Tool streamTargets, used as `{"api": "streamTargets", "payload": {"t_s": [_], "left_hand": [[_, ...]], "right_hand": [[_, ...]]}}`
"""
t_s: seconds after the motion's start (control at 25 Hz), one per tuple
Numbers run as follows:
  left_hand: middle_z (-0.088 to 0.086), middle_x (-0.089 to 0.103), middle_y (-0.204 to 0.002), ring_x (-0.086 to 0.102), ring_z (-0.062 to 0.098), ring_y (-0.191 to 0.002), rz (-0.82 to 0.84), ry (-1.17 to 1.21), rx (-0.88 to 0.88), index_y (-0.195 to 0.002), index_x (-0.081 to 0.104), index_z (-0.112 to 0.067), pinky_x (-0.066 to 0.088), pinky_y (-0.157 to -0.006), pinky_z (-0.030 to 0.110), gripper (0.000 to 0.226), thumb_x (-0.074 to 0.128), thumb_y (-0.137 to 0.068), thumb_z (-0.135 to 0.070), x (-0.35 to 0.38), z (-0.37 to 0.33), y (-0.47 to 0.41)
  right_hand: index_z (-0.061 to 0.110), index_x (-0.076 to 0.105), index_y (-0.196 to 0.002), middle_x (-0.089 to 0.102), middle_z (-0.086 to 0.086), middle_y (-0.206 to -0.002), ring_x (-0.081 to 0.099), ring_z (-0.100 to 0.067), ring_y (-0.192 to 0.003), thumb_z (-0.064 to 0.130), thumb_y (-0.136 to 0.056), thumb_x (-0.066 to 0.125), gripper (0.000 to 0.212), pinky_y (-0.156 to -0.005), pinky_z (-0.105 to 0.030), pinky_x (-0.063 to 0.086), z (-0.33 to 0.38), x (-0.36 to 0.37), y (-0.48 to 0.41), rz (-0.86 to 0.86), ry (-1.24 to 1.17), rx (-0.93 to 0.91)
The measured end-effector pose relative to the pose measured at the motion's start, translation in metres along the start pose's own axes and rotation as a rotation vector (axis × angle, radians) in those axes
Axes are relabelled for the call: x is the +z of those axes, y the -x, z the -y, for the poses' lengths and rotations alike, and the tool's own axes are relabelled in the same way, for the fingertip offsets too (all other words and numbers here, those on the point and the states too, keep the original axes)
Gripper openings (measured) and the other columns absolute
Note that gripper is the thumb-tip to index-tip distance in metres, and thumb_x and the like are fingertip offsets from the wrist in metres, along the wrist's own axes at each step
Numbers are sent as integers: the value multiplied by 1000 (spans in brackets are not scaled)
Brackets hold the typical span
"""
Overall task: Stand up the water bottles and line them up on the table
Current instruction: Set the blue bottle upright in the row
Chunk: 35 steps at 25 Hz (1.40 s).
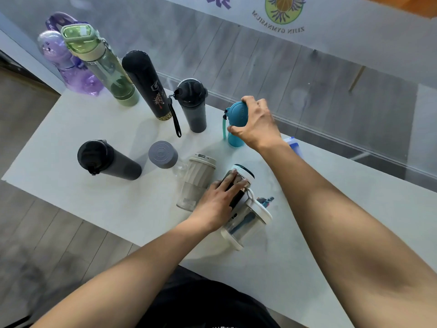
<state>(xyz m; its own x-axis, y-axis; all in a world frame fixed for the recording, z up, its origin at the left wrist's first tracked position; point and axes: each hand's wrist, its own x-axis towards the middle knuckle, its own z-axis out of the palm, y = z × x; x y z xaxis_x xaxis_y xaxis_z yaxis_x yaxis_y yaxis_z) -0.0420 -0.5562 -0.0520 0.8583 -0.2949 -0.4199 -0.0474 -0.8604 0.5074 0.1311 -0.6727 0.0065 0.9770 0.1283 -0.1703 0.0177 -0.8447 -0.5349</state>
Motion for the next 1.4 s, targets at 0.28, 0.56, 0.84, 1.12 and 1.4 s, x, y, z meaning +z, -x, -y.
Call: {"api": "streamTargets", "payload": {"t_s": [0.28,0.56,0.84,1.12,1.4], "left_hand": [[-12,-3,-165,29,29,-137,17,8,-10,-151,20,-43,36,-108,39,89,56,-81,-1,-2,-3,0],[-12,0,-165,28,29,-138,17,-12,-18,-151,17,-45,35,-111,41,91,60,-83,-4,1,0,-1],[-13,-2,-165,30,30,-136,15,-16,-19,-151,19,-46,32,-113,40,90,59,-82,-3,2,-1,-1],[-13,-1,-165,29,27,-136,4,-27,-14,-151,19,-46,33,-113,38,89,59,-83,-4,3,-2,-1],[-12,1,-165,30,28,-136,-6,-33,-19,-151,20,-44,33,-112,39,89,57,-81,-3,4,-4,-1]], "right_hand": [[25,36,-147,46,-10,-131,49,-33,-127,53,-74,80,90,-103,-38,43,1,5,5,16,-23,38],[17,16,-160,39,-19,-152,39,-38,-140,66,-90,52,92,-113,-46,33,-78,-10,33,-117,-75,352],[12,45,-131,55,-14,-131,53,-37,-121,56,-76,71,75,-97,-44,37,-146,22,70,38,164,550],[37,50,-133,58,-6,-122,55,-32,-116,65,-63,80,81,-98,-43,42,-117,7,63,-255,-166,432],[34,50,-126,64,13,-117,59,-10,-106,43,-64,90,75,-93,-32,51,-120,20,77,-318,-547,335]]}}
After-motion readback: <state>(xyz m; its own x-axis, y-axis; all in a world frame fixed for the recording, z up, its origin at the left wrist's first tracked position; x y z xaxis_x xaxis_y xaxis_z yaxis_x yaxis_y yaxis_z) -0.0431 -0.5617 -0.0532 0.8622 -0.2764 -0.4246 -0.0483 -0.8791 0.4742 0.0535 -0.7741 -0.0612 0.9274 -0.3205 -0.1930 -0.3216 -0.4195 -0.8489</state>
